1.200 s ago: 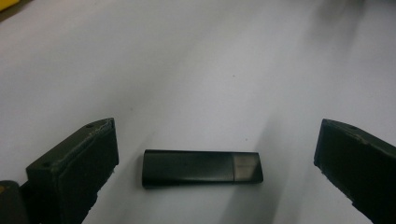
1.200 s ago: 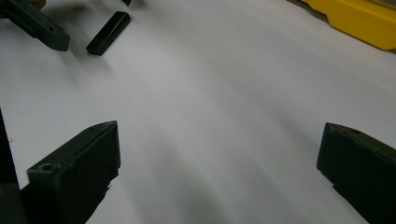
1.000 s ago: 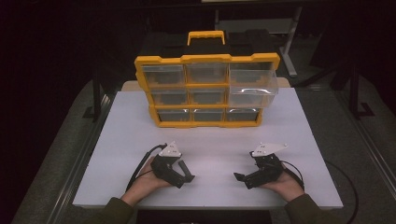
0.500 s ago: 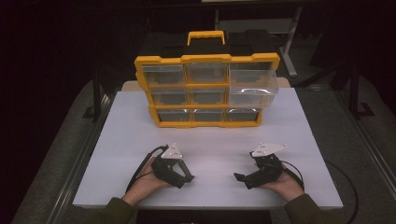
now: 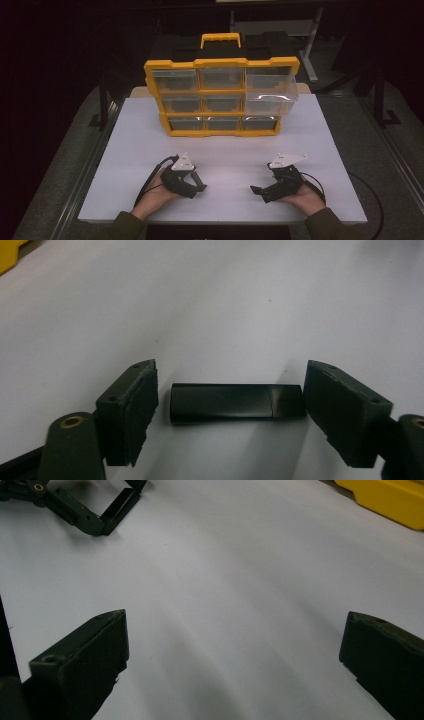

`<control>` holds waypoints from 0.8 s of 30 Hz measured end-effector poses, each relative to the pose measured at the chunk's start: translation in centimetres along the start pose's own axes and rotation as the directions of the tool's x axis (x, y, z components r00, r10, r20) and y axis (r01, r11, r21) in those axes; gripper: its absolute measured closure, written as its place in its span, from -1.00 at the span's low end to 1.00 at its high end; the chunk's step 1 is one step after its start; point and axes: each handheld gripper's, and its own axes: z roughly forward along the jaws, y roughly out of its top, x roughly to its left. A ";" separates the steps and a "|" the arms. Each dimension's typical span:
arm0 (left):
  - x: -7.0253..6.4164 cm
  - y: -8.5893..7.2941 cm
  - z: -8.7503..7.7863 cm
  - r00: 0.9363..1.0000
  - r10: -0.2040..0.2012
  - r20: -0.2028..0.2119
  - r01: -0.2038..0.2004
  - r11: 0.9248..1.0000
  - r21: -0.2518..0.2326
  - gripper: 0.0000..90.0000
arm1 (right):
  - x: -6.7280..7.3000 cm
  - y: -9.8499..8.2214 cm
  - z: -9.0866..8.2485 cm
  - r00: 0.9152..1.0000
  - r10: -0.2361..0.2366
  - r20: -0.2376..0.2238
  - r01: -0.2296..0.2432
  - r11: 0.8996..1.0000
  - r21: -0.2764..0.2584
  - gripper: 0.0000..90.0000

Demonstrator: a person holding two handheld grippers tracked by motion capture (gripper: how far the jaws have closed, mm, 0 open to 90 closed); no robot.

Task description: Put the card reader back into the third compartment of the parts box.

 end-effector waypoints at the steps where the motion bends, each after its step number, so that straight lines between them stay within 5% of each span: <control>1: 0.0 0.0 0.0 1.000 0.000 0.000 0.000 1.000 0.000 -0.44 | 0.0 0.0 0.0 1.000 0.000 0.000 0.000 1.000 0.000 -1.00; 24: -0.2 0.1 0.0 1.000 0.008 -0.006 -0.008 1.000 0.010 -0.33 | 0.0 0.0 0.1 1.000 0.003 -0.004 -0.003 1.000 0.001 -1.00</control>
